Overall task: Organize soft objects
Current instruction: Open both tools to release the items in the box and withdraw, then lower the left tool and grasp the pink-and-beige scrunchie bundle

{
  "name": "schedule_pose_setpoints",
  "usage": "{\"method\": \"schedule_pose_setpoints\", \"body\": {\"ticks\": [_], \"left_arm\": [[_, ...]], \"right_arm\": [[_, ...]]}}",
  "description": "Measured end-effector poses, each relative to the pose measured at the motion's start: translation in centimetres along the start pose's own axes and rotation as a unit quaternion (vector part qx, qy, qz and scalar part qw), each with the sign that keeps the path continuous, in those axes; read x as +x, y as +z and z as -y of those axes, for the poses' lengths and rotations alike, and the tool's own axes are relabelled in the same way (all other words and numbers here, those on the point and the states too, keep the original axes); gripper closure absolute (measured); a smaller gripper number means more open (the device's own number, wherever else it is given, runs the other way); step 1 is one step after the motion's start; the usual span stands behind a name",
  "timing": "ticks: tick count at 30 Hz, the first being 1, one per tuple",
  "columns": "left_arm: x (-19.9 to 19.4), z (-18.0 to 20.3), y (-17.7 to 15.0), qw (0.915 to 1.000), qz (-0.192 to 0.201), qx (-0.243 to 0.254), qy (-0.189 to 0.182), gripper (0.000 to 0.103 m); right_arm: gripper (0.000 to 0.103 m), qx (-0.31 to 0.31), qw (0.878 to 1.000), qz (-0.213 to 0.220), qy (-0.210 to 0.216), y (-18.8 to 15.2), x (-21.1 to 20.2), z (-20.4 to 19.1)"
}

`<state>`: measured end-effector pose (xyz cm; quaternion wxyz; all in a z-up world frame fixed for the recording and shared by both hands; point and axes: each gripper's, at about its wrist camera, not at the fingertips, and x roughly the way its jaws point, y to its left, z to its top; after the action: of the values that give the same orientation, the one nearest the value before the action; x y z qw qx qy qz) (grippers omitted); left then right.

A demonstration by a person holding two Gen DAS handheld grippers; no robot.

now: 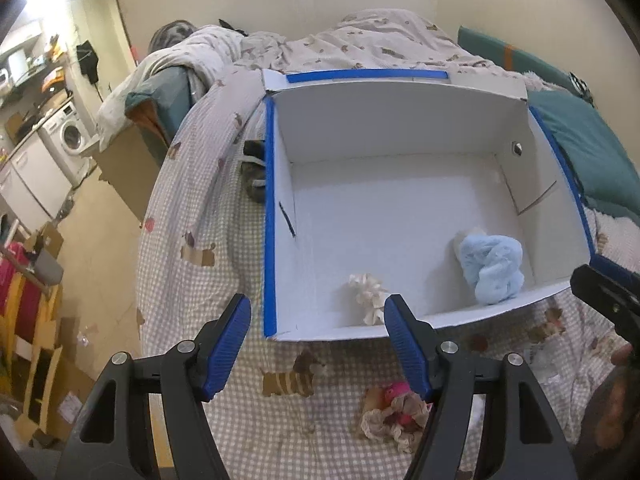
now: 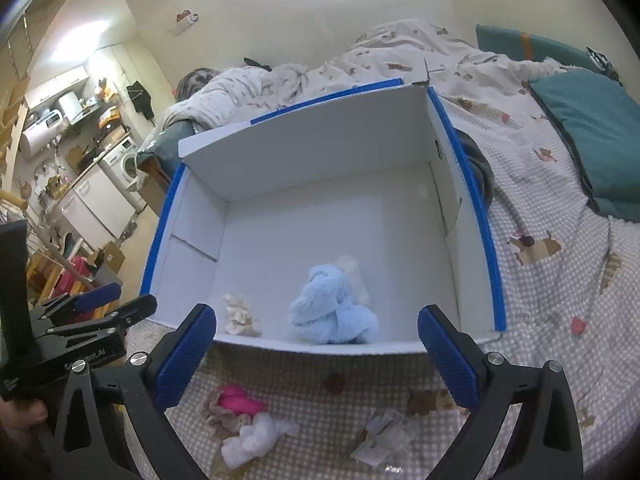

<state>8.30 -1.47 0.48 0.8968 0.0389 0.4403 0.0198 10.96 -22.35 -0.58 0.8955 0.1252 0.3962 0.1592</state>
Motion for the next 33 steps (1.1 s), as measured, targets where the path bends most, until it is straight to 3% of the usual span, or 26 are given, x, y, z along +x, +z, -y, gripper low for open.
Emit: {"method": "schedule_pose_setpoints", "body": {"ticks": [12,20,27,33], "left_arm": [[-2.7,-0.8,-2.8,0.9997,-0.001,-0.023,-0.010,0.037],[-3.4,-3.2,-3.9,0.9975,-0.001,-0.069,0.013,0.037],[-1.2,-4.7,-5.4,0.9932,-0.059,-0.100,0.005,0.037],[1.6,-2.7,-6.9,0.9887,-0.125,-0.080,-0.018,0.037]], "right_arm": [[0.000,0.023,1.000,0.002,0.016,-2.4,-2.9,-0.2],[0.000,0.014,1.000,-0.005,0.018,-3.6,-3.7,-0.8],[0.000,0.007,0.999,-0.031,0.011,-4.9,-3.6,-0.2],[0.000,0.044,0.995,-0.087,-0.001,-5.8,-1.8,1.1]]}}
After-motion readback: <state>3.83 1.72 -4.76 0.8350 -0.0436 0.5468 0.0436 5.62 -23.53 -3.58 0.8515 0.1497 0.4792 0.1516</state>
